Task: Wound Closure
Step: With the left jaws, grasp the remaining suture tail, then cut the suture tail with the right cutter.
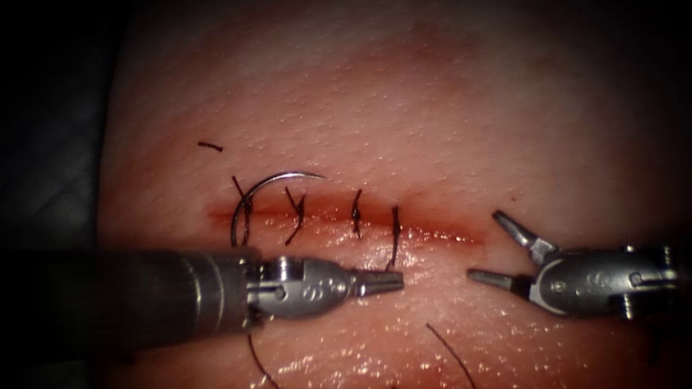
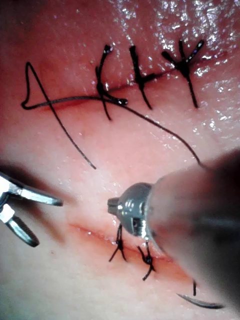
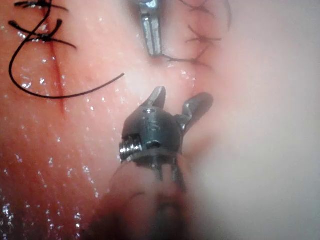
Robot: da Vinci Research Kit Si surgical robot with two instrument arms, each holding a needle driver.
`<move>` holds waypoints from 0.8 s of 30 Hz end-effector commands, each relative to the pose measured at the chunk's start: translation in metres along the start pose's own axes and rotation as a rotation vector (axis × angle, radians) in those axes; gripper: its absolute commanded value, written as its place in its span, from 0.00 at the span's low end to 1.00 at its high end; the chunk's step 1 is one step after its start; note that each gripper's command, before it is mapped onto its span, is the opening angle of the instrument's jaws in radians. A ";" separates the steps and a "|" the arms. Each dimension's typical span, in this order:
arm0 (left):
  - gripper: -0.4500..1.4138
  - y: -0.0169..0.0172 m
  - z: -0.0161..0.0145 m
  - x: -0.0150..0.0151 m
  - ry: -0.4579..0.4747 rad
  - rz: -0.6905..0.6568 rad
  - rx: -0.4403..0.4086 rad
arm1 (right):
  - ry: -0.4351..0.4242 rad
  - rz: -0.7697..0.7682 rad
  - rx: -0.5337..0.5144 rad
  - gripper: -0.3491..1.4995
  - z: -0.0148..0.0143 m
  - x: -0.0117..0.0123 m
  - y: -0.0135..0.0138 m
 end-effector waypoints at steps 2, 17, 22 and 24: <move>0.00 -0.0004 0.0006 0.0002 0.017 0.019 -0.018 | 0.031 -0.062 0.071 0.94 0.0008 -0.0003 -0.0020; 0.00 -0.0017 -0.0013 0.0021 0.118 0.066 -0.031 | 0.197 -0.218 0.176 0.96 0.0080 0.0003 -0.0053; 0.00 -0.0015 -0.0018 0.0019 0.131 0.071 -0.043 | 0.235 -0.258 0.206 0.97 0.0101 -0.0002 -0.0058; 0.00 -0.0015 -0.0018 0.0019 0.141 0.073 -0.050 | 0.258 -0.273 0.198 0.96 0.0107 -0.0002 -0.0058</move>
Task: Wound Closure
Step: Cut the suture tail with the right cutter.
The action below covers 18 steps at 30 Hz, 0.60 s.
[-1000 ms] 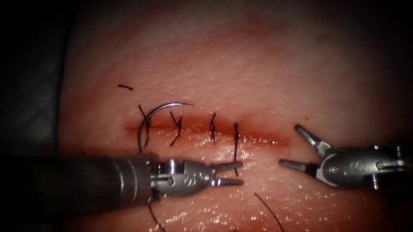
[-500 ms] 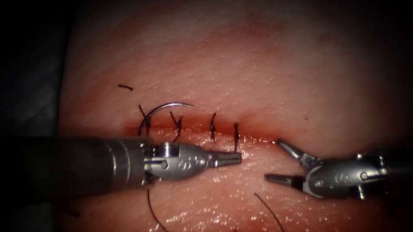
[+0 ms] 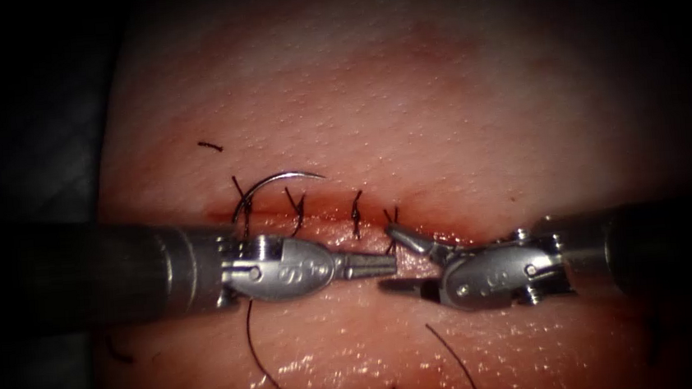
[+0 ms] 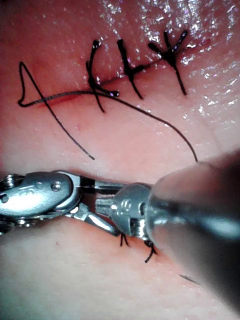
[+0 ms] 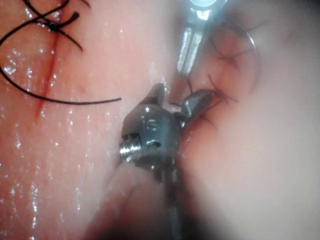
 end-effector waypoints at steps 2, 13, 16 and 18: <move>0.00 0.0000 0.0008 -0.0003 0.008 0.003 -0.006 | 0.023 -0.024 -0.016 0.97 0.0019 -0.0003 -0.0002; 0.00 0.0001 0.0008 -0.0001 0.033 0.015 -0.022 | 0.072 -0.033 -0.010 0.97 0.0043 0.0001 -0.0004; 0.00 0.0003 0.0008 0.0002 0.035 0.017 -0.024 | 0.092 -0.033 -0.014 0.97 0.0049 0.0002 -0.0005; 0.00 0.0005 0.0008 0.0003 0.039 0.019 -0.027 | 0.108 -0.034 -0.012 0.97 0.0052 0.0001 -0.0005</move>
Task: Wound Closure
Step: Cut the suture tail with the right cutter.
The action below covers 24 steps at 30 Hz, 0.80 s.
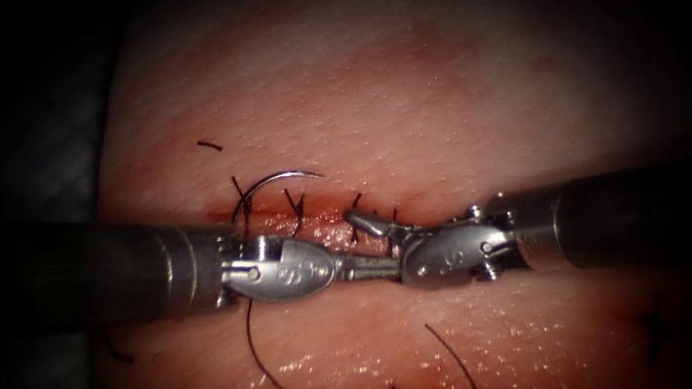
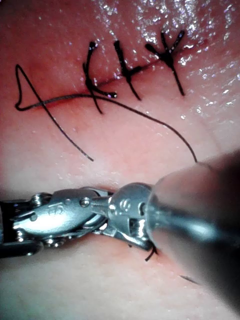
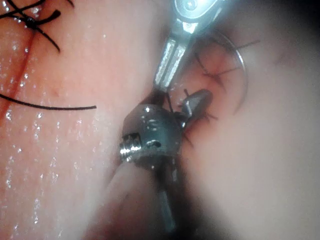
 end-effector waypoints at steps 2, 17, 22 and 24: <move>0.00 0.0001 0.0006 -0.0002 0.002 0.002 -0.001 | 0.020 0.000 -0.001 0.97 0.0011 -0.0003 -0.0004; 0.00 0.0005 0.0008 -0.0003 0.006 0.016 -0.005 | 0.028 -0.015 0.016 0.00 0.0015 -0.0001 -0.0014; 0.00 0.0005 0.0006 -0.0003 0.009 0.011 -0.008 | 0.054 0.013 0.009 0.57 0.0009 0.0009 -0.0016; 0.00 0.0007 0.0003 -0.0003 0.011 0.013 -0.011 | 0.051 0.030 -0.019 0.88 0.0005 0.0011 -0.0014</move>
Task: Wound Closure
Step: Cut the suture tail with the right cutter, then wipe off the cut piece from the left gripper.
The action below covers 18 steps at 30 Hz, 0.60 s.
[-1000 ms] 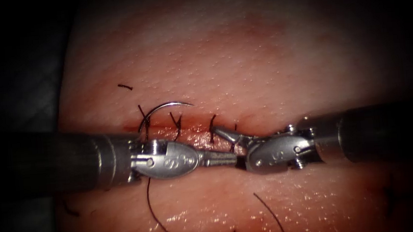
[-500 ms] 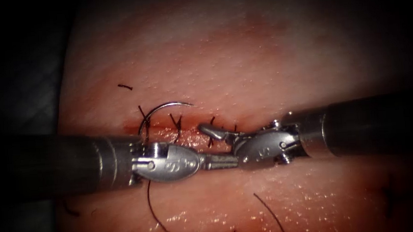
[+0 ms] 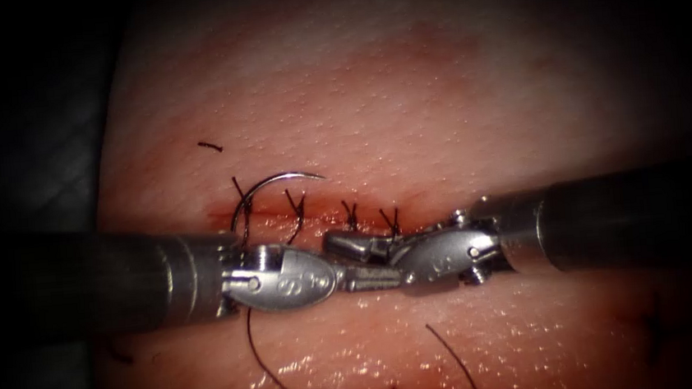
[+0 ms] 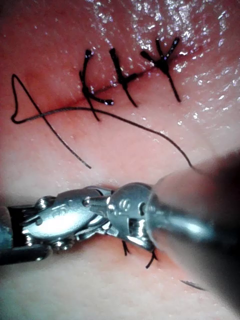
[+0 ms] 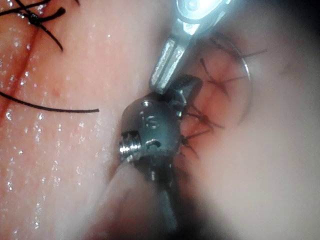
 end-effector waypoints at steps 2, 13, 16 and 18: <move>0.00 0.0005 0.0000 -0.0002 0.006 0.005 -0.005 | -0.011 0.016 -0.021 0.97 -0.0006 0.0001 0.0000; 0.00 0.0025 -0.0080 0.0019 0.014 -0.002 0.098 | -0.063 0.034 -0.098 0.98 -0.0092 0.0000 0.0021; 0.00 0.0020 -0.0108 0.0016 -0.002 -0.021 0.149 | -0.067 0.034 -0.115 0.98 -0.0108 -0.0001 0.0023; 0.00 0.0013 -0.0128 0.0010 -0.024 -0.039 0.193 | -0.075 0.033 -0.116 0.98 -0.0119 -0.0001 0.0024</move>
